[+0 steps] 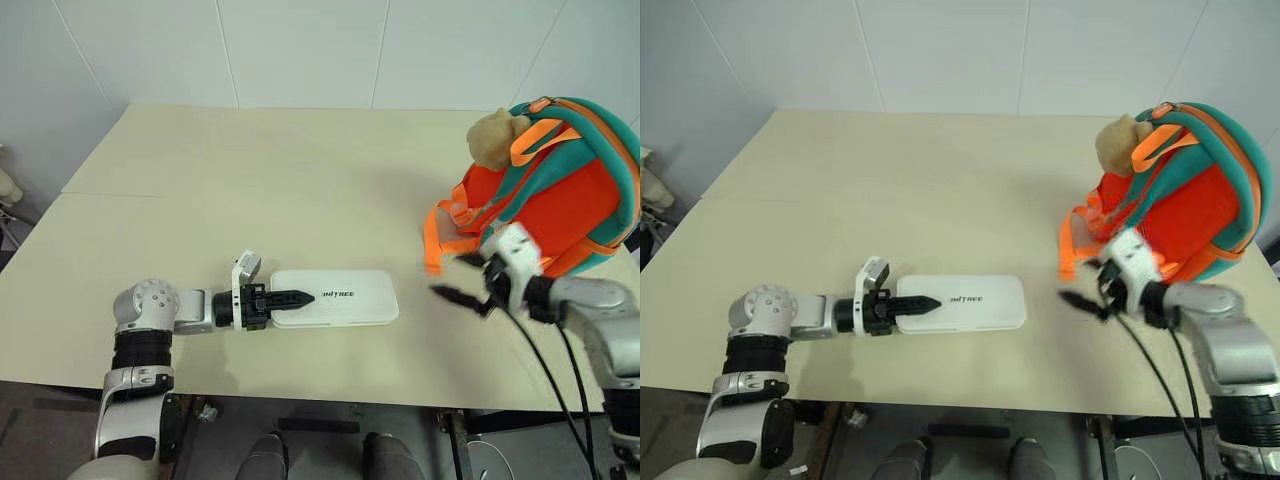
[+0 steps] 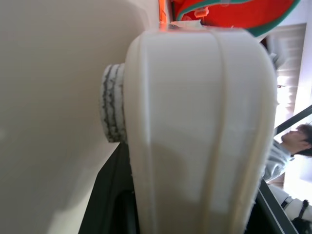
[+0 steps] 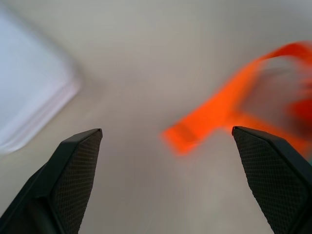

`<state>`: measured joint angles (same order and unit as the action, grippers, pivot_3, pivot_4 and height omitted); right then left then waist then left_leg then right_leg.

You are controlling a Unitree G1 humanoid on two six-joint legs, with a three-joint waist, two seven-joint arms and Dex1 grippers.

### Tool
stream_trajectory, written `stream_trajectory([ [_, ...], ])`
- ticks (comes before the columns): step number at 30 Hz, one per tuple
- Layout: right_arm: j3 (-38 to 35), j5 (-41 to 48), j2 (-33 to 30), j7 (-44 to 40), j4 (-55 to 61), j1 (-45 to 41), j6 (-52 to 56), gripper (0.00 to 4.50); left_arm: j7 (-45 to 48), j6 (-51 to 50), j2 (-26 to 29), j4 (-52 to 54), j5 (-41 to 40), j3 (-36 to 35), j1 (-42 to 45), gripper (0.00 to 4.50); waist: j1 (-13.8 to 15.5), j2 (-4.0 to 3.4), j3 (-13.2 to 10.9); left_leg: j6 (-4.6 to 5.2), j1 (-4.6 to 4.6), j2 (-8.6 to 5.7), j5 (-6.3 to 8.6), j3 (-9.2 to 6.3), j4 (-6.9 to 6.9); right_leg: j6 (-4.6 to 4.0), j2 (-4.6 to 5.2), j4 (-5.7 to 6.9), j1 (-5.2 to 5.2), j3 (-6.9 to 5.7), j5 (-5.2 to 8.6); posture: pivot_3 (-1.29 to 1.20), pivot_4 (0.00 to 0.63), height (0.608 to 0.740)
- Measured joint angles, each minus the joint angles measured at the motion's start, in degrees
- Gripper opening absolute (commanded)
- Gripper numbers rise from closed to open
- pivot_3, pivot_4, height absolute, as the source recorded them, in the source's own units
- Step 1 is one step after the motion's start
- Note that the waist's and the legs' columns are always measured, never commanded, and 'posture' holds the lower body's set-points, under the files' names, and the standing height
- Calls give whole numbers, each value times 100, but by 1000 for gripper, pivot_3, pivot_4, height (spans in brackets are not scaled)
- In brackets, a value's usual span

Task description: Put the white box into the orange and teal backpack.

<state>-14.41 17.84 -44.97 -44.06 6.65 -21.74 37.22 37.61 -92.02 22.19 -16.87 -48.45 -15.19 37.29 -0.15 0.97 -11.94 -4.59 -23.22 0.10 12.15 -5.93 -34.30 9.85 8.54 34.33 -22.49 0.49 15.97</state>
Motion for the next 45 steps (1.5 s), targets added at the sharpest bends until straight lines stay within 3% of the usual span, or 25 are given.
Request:
stream_trajectory([
  [7, -245, -197, -23, 1028, -284, -629, 342, 4500, 55, 52, 218, 302, -54, -28, -162, 1268, -37, -1, 0, 1, -1, 1, 0, 4, 4, -4, 0, -7, -5, 2, -2, 0, 150, 740],
  [15, -244, -54, 59, 1189, -196, -1006, 722, 4500, 46, 123, 360, 427, -80, -163, -206, 1268, -25, 0, 0, 3, -5, 1, 2, 5, 8, -2, 0, -20, -3, 1, -3, 0, 150, 740],
  [20, -44, -398, 1030, 1970, -1421, -1767, -284, 4500, 40, 474, 345, 462, -56, -187, -236, 1268, -119, 1, 0, 2, -4, 2, -8, 7, 9, -3, 0, -26, -2, 1, -19, 0, 150, 740],
  [26, 413, -1282, 1516, 2926, -3780, -2463, -2436, 4500, -89, 705, 317, 508, -66, -280, -250, 1268, -152, 1, 0, 0, -5, 2, -14, 7, 22, -1, 0, -32, -3, 4, -24, 0, 150, 740],
  [30, 380, -1297, 1768, 2960, -4903, -2957, -3538, 3264, -193, 803, 287, 759, -115, -488, -471, 1268, -218, 1, 0, -23, -3, 2, -28, 9, 29, 0, -1, -33, -3, 6, -25, 0, 150, 740],
  [34, 323, -1052, 1893, 2398, -5324, -3182, -4242, 1879, -326, 1117, 264, 1024, -151, -798, -749, 1268, -249, 1, 0, -25, -3, 2, -29, 9, 31, 1, -1, -34, -3, 6, -25, 0, 150, 740],
  [37, 330, -689, 1995, 1471, -5120, -3159, -4684, 893, -360, 1371, 405, 1190, -156, -1016, -908, 1268, -295, -1, -1, -25, -3, 2, -29, 9, 33, 3, -1, -33, -4, 7, -25, 0, 150, 740],
  [40, 503, -172, 2068, 389, -4297, -3068, -4453, 30, -328, 1703, 674, 1252, -156, -1213, -1004, 1268, -327, -2, -2, -26, 0, 8, -29, 9, 37, 3, -4, -29, -8, 7, -24, 0, 150, 740],
  [45, 1452, 712, 1377, -1532, -2000, -2254, -2235, 13, -151, 2192, 1003, 1420, -163, -1460, -1190, 1268, -257, -2, -2, -23, -5, 9, -19, 9, 39, 5, -6, -34, -9, 6, -18, 0, 150, 740],
])
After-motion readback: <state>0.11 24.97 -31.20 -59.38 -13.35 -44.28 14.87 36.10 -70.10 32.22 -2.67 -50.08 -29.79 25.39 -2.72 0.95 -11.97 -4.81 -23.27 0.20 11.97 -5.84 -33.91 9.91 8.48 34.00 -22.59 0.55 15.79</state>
